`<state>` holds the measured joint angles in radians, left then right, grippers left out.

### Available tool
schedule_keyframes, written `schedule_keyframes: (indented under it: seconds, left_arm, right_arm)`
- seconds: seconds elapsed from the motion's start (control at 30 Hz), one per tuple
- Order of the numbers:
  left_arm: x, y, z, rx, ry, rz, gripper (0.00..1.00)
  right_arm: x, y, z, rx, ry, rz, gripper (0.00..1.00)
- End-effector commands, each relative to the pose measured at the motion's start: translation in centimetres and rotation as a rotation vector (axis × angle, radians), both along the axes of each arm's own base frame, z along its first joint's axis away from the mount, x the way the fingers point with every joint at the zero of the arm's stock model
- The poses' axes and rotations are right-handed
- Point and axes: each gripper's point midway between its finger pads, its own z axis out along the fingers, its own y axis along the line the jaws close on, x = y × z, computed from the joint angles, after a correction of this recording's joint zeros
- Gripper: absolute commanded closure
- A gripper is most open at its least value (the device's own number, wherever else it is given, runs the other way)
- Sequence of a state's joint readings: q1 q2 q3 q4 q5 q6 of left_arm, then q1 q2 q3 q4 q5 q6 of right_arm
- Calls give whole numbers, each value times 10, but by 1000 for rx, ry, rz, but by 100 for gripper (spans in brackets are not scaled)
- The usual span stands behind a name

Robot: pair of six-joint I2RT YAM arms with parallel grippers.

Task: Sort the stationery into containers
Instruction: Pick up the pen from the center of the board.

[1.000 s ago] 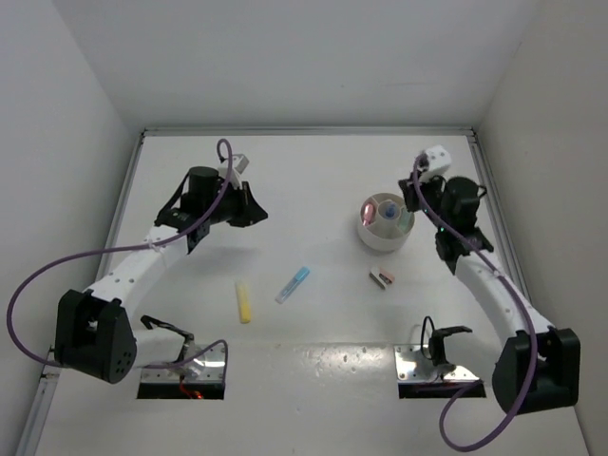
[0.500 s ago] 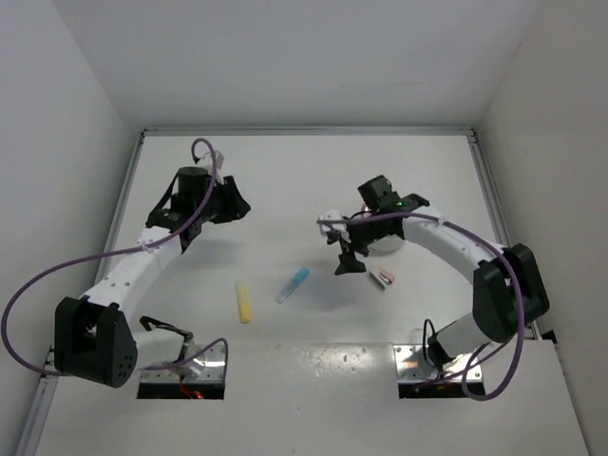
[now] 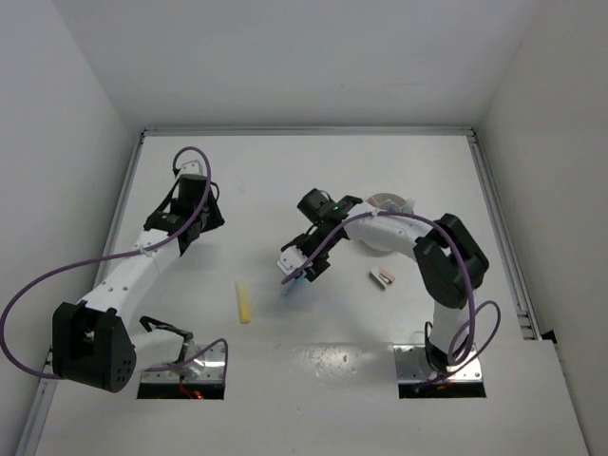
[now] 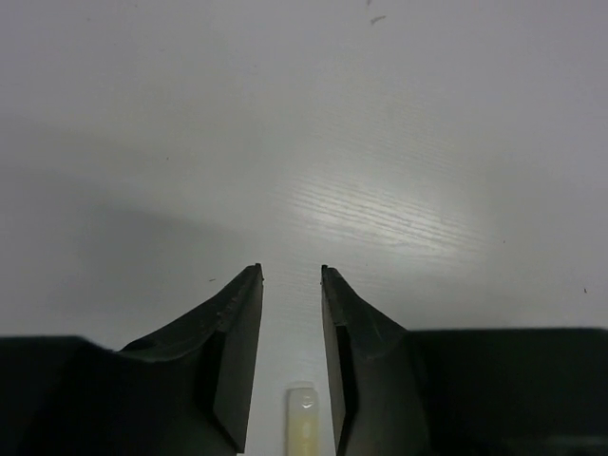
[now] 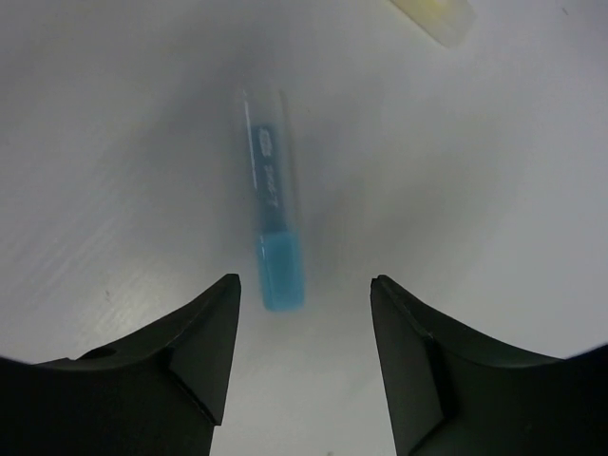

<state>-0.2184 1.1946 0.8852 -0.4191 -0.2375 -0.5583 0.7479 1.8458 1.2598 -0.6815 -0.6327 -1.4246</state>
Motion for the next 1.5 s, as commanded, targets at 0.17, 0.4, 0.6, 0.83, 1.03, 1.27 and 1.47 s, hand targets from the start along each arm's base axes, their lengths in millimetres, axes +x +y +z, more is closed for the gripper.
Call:
schedule_keyframes:
  seconds: [0.17, 0.4, 0.6, 0.83, 1.03, 1.27, 1.47]
  left_arm:
    - [7, 5, 27, 6, -69, 30, 42]
    - [5, 5, 33, -6, -88, 36, 30]
    - [5, 3, 36, -15, -96, 27, 29]
    - [4, 2, 39, -22, -103, 20, 29]
    - [3, 0, 42, -30, -111, 13, 29]
    - [3, -1, 41, -36, -110, 6, 29]
    - [2, -1, 44, -38, -119, 6, 29]
  right_arm:
    - [-37, 20, -23, -86, 16, 171, 44]
    - [-42, 31, -48, -160, 30, 145, 44]
    - [-34, 47, -59, -181, 6, 108, 44]
    - [-35, 36, -75, -291, -6, 106, 57]
    - [-51, 12, -82, -451, 51, 160, 58]
    - [-64, -16, -95, -561, 53, 183, 67]
    - [-70, -1, -86, -471, 70, 59, 92]
